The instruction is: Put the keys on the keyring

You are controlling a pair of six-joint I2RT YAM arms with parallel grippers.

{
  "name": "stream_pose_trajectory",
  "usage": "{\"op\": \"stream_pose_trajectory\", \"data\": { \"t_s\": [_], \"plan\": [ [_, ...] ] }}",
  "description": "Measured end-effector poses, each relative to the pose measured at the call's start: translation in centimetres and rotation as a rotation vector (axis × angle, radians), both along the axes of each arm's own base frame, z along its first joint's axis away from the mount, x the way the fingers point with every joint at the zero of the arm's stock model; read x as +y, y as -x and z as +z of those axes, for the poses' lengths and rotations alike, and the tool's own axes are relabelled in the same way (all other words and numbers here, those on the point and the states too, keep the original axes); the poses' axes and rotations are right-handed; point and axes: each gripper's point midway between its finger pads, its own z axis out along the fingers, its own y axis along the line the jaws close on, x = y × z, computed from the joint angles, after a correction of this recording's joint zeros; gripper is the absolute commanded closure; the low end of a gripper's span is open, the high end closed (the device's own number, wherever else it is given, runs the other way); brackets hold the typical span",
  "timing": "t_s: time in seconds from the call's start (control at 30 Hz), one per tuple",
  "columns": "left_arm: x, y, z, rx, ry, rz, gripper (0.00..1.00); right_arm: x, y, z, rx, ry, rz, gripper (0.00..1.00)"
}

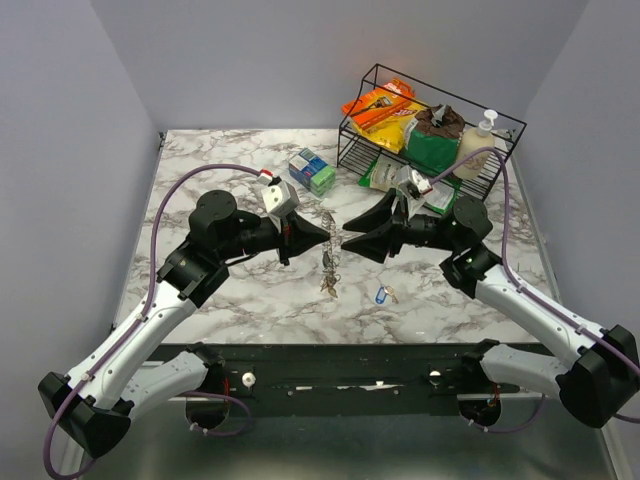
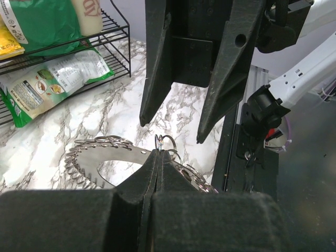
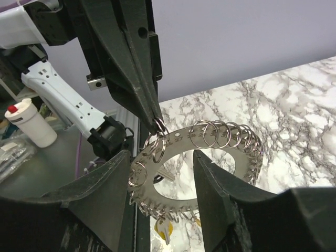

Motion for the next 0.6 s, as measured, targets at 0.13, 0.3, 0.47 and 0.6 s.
{"op": "stream_pose_trajectory", "data": {
  "t_s": [0.13,0.3,0.47,0.6],
  "plan": [
    [0.0,0.02,0.02,0.0,0.001,0.0,1.0,0.23,-0.25,-0.45,0.035,0.013,0.003,0.46],
    [0.0,0.04,0.07,0.002,0.003,0.0,1.0,0.32,-0.23,-0.55,0.055,0.015,0.01,0.55],
    [-0.03,0.01,0.26,-0.001,0.009,0.0,1.0,0.6,-0.03,-0.34,0.086,0.011,0.039,0.64],
    [-0.06,-0.01,0.44,-0.005,0.015,0.0,1.0,0.82,0.12,-0.57,0.115,0.012,0.059,0.8]
  ]
}}
